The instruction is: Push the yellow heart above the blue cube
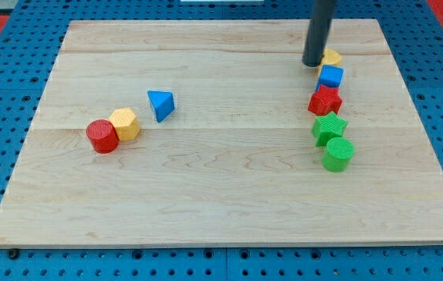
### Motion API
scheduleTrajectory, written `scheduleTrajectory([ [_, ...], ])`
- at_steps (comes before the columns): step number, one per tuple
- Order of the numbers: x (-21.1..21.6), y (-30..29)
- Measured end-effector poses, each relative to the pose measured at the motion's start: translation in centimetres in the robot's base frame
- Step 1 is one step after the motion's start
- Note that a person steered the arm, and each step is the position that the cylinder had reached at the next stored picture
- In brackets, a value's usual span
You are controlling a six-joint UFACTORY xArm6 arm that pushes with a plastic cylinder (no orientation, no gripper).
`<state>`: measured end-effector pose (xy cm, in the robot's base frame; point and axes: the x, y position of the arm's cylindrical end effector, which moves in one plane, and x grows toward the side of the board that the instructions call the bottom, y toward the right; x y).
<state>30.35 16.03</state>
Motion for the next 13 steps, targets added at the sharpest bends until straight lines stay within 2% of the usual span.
scheduleTrajectory([
  [1,-0.1,0.7],
  [2,-3.4,-3.5],
  [3,-6.8,5.1],
  [4,-5.3,12.8],
  [6,1.5,6.6],
  [8,1.5,3.5],
  [10,-2.6,1.3],
  [11,-5.4,2.9],
  [12,-6.4,-1.6],
  [13,-4.6,-5.7],
])
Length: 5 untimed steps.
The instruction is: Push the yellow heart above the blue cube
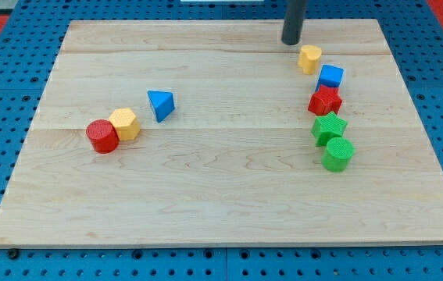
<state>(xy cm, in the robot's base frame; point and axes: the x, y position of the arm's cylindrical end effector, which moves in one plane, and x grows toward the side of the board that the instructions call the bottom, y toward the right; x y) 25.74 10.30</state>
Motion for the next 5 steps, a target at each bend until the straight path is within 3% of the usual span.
scheduleTrajectory([
  [1,2.2,-1.2],
  [5,2.4,4.7],
])
